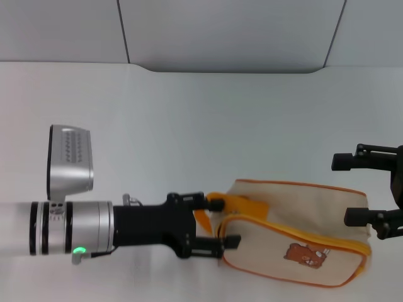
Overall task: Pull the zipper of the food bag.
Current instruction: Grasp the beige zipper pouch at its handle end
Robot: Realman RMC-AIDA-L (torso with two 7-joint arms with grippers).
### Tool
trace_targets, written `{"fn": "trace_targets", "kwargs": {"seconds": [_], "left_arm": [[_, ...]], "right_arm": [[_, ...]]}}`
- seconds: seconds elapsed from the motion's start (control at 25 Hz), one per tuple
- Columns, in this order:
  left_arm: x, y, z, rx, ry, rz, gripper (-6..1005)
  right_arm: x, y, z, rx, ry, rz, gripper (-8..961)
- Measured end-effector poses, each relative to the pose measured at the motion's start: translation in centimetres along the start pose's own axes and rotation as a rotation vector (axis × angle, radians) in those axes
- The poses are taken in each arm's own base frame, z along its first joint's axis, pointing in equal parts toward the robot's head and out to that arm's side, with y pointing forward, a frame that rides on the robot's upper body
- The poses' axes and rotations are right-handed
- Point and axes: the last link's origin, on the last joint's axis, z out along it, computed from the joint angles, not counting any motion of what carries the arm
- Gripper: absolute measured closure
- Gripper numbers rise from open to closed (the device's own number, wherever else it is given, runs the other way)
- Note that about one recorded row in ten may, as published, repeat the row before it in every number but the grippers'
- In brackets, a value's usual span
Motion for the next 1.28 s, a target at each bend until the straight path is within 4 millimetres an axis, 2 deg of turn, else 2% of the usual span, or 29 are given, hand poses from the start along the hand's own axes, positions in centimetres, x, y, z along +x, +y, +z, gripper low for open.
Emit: {"fn": "trace_targets", "kwargs": {"seconds": [0.16,0.52,0.8,1.28], "left_arm": [[0.3,-0.5,0.3,0.022,-0.003,0.015,207],[-0.4,0.5,-0.4,-0.014,0.006,0.019,214],[-0.7,-0.1,0.2,0.022,-0.026,0.034,219],[0.0,-0.4,0.6,0.013,-0.037,0.060,454]], "right_arm": [[0.0,0.0,-0.1,0.005,-0.003,-0.001,111],[0.2,0.0,-0.3,0.030,-0.009,0.005,110],[0.3,0.0,-0.3,0.036,-0.010,0.008,110],[0.3,-0.4,-0.4,0.067,-0.011,0.007,111]]}}
